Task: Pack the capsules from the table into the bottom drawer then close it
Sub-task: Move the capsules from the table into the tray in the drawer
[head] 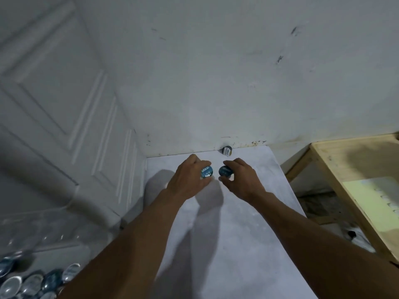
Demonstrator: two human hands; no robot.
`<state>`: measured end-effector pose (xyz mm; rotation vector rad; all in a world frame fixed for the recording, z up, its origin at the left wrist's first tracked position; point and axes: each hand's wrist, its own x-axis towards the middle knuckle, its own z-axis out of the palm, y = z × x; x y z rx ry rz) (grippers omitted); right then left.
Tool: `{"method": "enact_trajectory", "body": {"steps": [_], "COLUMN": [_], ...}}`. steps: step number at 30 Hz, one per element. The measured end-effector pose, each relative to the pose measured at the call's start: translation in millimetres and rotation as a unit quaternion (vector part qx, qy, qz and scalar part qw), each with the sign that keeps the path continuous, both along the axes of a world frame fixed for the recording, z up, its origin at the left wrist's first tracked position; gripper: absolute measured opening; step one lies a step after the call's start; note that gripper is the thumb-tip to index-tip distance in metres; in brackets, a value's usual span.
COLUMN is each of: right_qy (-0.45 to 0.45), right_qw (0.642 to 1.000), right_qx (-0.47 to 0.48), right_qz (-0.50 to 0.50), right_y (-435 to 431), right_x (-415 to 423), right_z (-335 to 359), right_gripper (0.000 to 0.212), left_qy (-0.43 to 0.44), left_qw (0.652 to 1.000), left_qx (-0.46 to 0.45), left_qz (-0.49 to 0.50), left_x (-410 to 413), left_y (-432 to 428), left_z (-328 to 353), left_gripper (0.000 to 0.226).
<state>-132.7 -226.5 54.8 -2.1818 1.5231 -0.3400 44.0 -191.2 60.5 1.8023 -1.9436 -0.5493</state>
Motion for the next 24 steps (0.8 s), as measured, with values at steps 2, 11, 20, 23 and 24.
{"method": "enact_trajectory", "body": {"steps": [2, 11, 20, 23, 24], "right_qy": [-0.021, -0.075, -0.120, -0.142, -0.148], "right_qw": [1.000, 0.996, 0.991, 0.986, 0.984], "right_qx": [-0.020, -0.039, -0.016, 0.005, 0.009], "right_qz": [0.004, 0.024, 0.065, 0.085, 0.097], "right_y": [10, 51, 116, 142, 152], "right_x": [-2, -24, -66, -68, -65], "right_z": [10, 39, 48, 51, 52], "right_gripper": [0.050, 0.046, 0.051, 0.050, 0.049], "left_qy": [0.010, 0.096, 0.169, 0.198, 0.200], "left_qw": [1.000, 0.987, 0.962, 0.951, 0.947], "left_qx": [-0.024, -0.057, -0.083, -0.080, -0.077], "left_qz": [0.013, 0.119, 0.196, 0.226, 0.238], "left_x": [1, -21, -72, -83, -83], "left_y": [14, 70, 156, 198, 212], "left_z": [8, 26, 42, 49, 52], "left_gripper": [0.044, 0.046, 0.048, 0.041, 0.041]}}
